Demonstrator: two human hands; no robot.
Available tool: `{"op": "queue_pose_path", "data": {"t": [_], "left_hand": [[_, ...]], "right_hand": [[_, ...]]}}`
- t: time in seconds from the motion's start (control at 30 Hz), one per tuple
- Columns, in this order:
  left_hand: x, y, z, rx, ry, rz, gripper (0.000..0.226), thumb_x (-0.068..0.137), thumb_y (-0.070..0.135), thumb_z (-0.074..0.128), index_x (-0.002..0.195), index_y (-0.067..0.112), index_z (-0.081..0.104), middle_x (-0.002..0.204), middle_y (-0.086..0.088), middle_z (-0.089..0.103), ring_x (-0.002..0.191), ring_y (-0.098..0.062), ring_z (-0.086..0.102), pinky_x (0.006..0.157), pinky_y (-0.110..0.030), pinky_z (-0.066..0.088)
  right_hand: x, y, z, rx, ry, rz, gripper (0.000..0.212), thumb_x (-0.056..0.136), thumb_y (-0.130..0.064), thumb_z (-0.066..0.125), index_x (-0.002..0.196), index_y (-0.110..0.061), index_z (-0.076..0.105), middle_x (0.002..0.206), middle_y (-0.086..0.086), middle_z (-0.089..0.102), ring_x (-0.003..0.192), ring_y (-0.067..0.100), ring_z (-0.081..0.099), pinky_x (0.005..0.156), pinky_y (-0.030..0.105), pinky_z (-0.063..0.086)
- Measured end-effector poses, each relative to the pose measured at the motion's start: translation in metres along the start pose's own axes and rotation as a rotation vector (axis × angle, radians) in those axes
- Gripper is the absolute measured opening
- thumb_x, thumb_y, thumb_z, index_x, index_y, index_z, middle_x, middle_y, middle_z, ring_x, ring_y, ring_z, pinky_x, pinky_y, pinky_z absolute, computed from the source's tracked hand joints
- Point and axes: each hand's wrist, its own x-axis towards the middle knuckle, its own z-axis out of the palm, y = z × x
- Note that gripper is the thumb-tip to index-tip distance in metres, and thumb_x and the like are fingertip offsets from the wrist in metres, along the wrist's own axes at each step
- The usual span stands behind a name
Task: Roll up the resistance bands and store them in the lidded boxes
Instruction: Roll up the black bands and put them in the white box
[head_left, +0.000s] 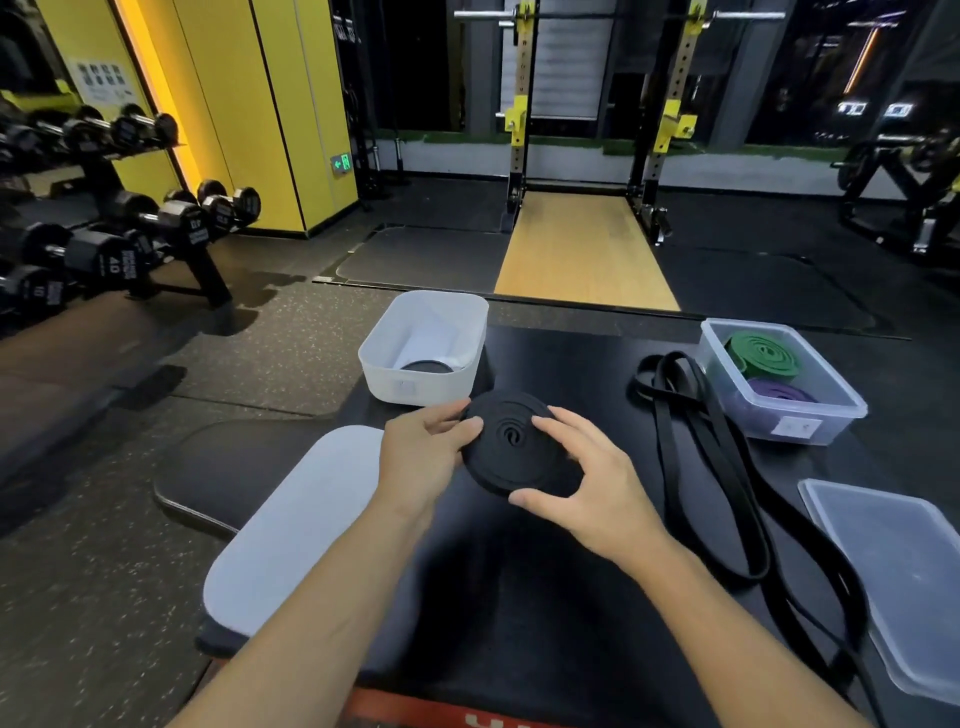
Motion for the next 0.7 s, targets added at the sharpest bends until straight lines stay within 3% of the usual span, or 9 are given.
{"op": "queue_pose_path", "data": {"t": [0.1,0.23,0.37,0.43,0.57,0.63,0.7], "left_hand": [[0.034,0.027,-0.005,-0.02,0.051,0.035,0.023,0.093,0.002,0.075,0.114,0.011,0.076,0.097,-0.006,0.08,0.09,-0.018,0.078,0.074,-0.026,0.062],[0.087,0.048,-0.014,-0.032,0.123,0.021,0.02,0.093,0.001,0.075,0.108,0.015,0.074,0.106,-0.009,0.078,0.094,-0.022,0.077,0.065,-0.021,0.06],[0.139,0.048,-0.022,-0.017,0.187,-0.012,0.031,0.093,-0.003,0.073,0.123,0.003,0.071,0.108,-0.016,0.075,0.093,-0.027,0.075,0.061,-0.024,0.061],[0.164,0.046,-0.026,-0.025,0.242,-0.029,0.029,0.092,-0.005,0.073,0.12,0.003,0.071,0.104,-0.016,0.075,0.088,-0.027,0.074,0.058,-0.025,0.06],[0.22,0.04,-0.032,0.027,0.349,-0.018,0.026,0.089,-0.005,0.075,0.113,0.006,0.075,0.107,-0.016,0.074,0.09,-0.028,0.073,0.069,-0.031,0.061],[0.246,0.035,-0.032,0.083,0.401,-0.025,0.023,0.085,-0.003,0.079,0.094,0.019,0.077,0.107,-0.014,0.076,0.093,-0.031,0.074,0.083,-0.041,0.063],[0.266,0.027,-0.03,0.159,0.443,-0.029,0.027,0.081,0.003,0.084,0.082,0.028,0.075,0.104,-0.011,0.077,0.093,-0.034,0.074,0.091,-0.046,0.062]], "right_hand": [[0.038,-0.013,0.007,0.076,0.079,-0.021,0.072,0.074,-0.048,0.089,0.14,-0.037,0.062,0.154,-0.02,0.043,0.137,0.002,0.046,0.113,0.038,0.046],[0.088,-0.021,0.03,0.143,0.179,-0.01,0.062,0.079,-0.04,0.088,0.136,-0.031,0.066,0.146,-0.021,0.047,0.128,0.008,0.056,0.106,0.036,0.052],[0.125,-0.016,0.055,0.125,0.133,0.015,0.054,0.086,-0.029,0.083,0.137,-0.027,0.065,0.141,-0.025,0.044,0.128,0.007,0.055,0.104,0.031,0.052],[0.138,-0.011,0.064,0.037,0.082,-0.019,0.049,0.092,-0.028,0.077,0.139,-0.028,0.064,0.15,-0.02,0.045,0.136,0.006,0.049,0.107,0.032,0.05],[0.164,-0.002,0.072,-0.197,-0.013,-0.113,0.036,0.098,-0.038,0.067,0.134,-0.032,0.067,0.154,-0.016,0.046,0.143,0.005,0.039,0.116,0.031,0.038],[0.174,0.003,0.076,-0.267,-0.057,-0.172,0.031,0.1,-0.037,0.064,0.129,-0.03,0.071,0.146,-0.014,0.055,0.136,0.007,0.045,0.113,0.027,0.039],[0.18,0.006,0.082,-0.319,-0.071,-0.254,0.023,0.099,-0.034,0.064,0.117,-0.026,0.077,0.127,-0.011,0.066,0.123,0.013,0.055,0.106,0.034,0.047]]}}
